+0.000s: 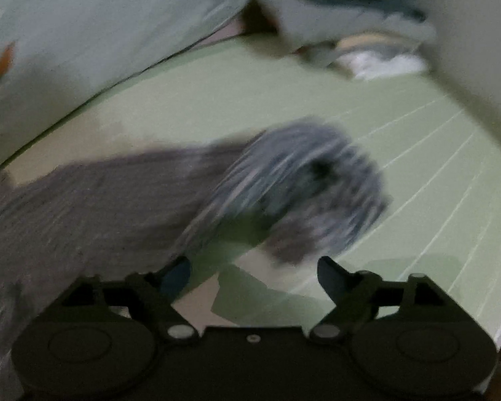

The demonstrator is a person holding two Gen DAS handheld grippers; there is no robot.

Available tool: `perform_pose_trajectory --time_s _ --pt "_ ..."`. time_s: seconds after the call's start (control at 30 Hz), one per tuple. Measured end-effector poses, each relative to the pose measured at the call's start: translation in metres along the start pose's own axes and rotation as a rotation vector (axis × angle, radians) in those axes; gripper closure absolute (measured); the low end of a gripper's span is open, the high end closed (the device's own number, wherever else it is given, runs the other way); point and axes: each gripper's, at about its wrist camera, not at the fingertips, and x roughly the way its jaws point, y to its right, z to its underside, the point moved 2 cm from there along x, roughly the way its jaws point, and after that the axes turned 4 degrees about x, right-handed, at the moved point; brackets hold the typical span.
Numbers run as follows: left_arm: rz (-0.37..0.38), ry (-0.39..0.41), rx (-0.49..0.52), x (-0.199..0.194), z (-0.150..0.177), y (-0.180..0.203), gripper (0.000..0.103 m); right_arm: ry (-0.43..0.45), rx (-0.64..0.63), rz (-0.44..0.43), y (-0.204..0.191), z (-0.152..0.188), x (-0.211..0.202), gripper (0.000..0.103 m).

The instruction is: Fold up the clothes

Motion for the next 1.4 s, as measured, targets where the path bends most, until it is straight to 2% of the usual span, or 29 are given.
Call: perform_pose_trajectory --time_s 0.13,0.23,0.37,0.43,0.47,0.53,0.57,0.6,0.63,0.67,0.8,0.87,0.97,1.03,1.1,1.17,1.2,1.27,1.3,1.33,1.37,1.4 --pt "0.044 -0.048 0.031 0.016 0.007 0.006 0.028 -0.050 -0.068 -0.121 -0.029 0.024 -0.007 0.017" --pt "0.056 -0.050 0.018 0.028 0.002 0.001 0.028 -0.077 -0.121 -0.200 -0.049 0.037 -0.010 0.017" --pt "0.098 -0.055 -0.021 0.040 -0.007 -0.004 0.032 -0.095 -0.175 -0.269 -0.077 0.053 -0.012 0.023" --pt "0.111 -0.062 -0.028 0.043 -0.011 -0.005 0.049 -0.098 -0.190 -0.266 -0.086 0.058 -0.009 0.029" --pt "0.113 -0.068 -0.024 0.044 -0.012 -0.005 0.053 -0.099 -0.201 -0.266 -0.089 0.060 -0.007 0.035" --pt "0.126 -0.076 -0.021 0.047 -0.014 -0.005 0.073 -0.081 -0.237 -0.256 -0.096 0.065 -0.008 0.038" --pt "0.132 -0.080 -0.021 0.048 -0.014 -0.005 0.081 -0.069 -0.263 -0.246 -0.099 0.068 -0.009 0.047" --pt "0.137 -0.085 -0.020 0.049 -0.014 -0.005 0.093 -0.058 -0.295 -0.244 -0.102 0.070 -0.010 0.065" --pt "0.139 -0.082 -0.017 0.049 -0.014 -0.005 0.096 -0.049 -0.329 -0.244 -0.104 0.071 -0.011 0.077" --pt "0.136 -0.074 -0.010 0.047 -0.015 -0.004 0.098 -0.037 -0.339 -0.246 -0.102 0.068 -0.013 0.103" --pt "0.120 -0.024 0.043 0.030 -0.023 -0.001 0.101 0.011 -0.370 -0.253 -0.096 0.053 -0.019 0.103" --pt "0.116 0.033 0.084 0.013 -0.038 0.001 0.101 0.082 -0.348 -0.236 -0.085 0.029 -0.032 0.103" --pt "0.110 0.139 0.150 -0.004 -0.072 0.011 0.101 0.181 -0.326 -0.218 -0.076 -0.017 -0.044 0.103" --pt "0.125 0.211 0.190 -0.006 -0.104 0.026 0.101 0.246 -0.320 -0.203 -0.083 -0.054 -0.038 0.103" --pt "0.139 0.270 0.215 0.001 -0.131 0.043 0.100 0.311 -0.314 -0.187 -0.090 -0.090 -0.031 0.103" --pt "0.125 0.302 0.241 0.018 -0.154 0.065 0.097 0.362 -0.249 -0.181 -0.106 -0.122 -0.015 0.101" --pt "0.103 0.293 0.248 0.030 -0.162 0.075 0.094 0.369 -0.221 -0.168 -0.115 -0.133 -0.004 0.097" --pt "0.090 0.222 0.247 0.051 -0.168 0.088 0.090 0.296 -0.205 -0.107 -0.132 -0.149 0.024 0.086" --pt "0.105 0.202 0.232 0.055 -0.164 0.089 0.080 0.273 -0.181 -0.107 -0.133 -0.148 0.028 0.078" --pt "0.127 0.188 0.212 0.056 -0.159 0.087 0.064 0.251 -0.156 -0.108 -0.134 -0.147 0.032 0.070" --pt "0.142 0.181 0.197 0.056 -0.151 0.085 0.055 0.238 -0.137 -0.133 -0.131 -0.139 0.030 0.053" --pt "0.148 0.171 0.183 0.054 -0.142 0.080 0.043 0.225 -0.118 -0.160 -0.128 -0.130 0.028 0.040"
